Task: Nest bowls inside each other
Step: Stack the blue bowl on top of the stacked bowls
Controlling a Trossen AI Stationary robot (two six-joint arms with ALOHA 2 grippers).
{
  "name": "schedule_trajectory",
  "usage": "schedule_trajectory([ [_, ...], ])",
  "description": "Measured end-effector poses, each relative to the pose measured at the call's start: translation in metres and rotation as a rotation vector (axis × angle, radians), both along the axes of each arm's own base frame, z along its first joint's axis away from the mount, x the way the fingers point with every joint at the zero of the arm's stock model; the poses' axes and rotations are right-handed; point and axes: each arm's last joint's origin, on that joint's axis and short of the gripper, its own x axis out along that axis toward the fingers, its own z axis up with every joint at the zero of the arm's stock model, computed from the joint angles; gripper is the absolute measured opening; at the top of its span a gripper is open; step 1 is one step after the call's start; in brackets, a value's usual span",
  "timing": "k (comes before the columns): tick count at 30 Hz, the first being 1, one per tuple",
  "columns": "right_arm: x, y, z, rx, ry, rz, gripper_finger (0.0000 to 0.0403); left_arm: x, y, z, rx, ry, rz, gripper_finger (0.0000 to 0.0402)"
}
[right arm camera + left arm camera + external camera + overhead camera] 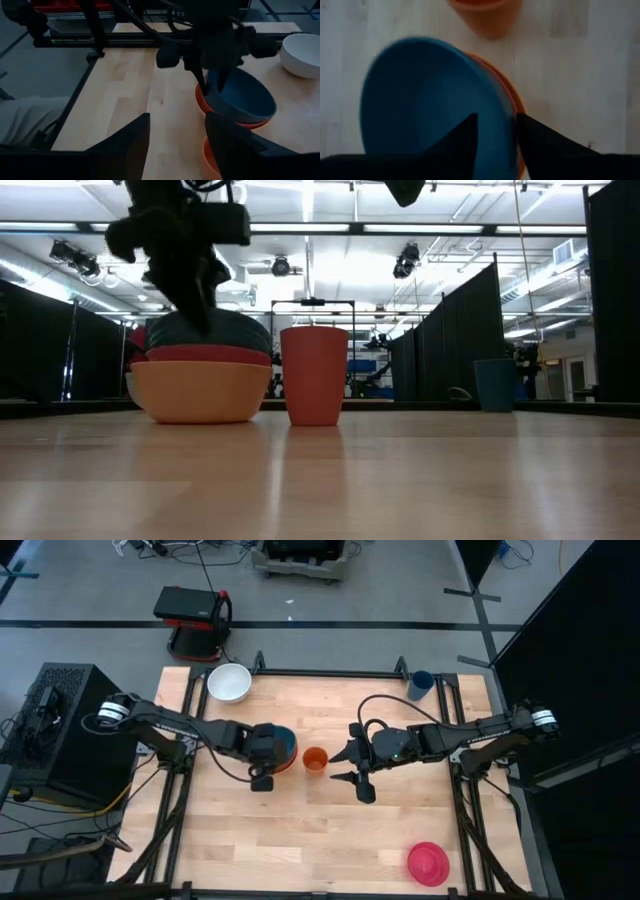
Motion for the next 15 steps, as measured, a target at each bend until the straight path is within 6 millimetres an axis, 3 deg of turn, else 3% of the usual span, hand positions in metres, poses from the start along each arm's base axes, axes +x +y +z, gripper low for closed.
schedule_trajectory([
  [15, -0.001, 0.0, -0.003, 0.015, 0.032, -0.01, 0.0184, -0.015, 0.025, 0.03, 0.172, 0.129, 0.136, 0.0186],
])
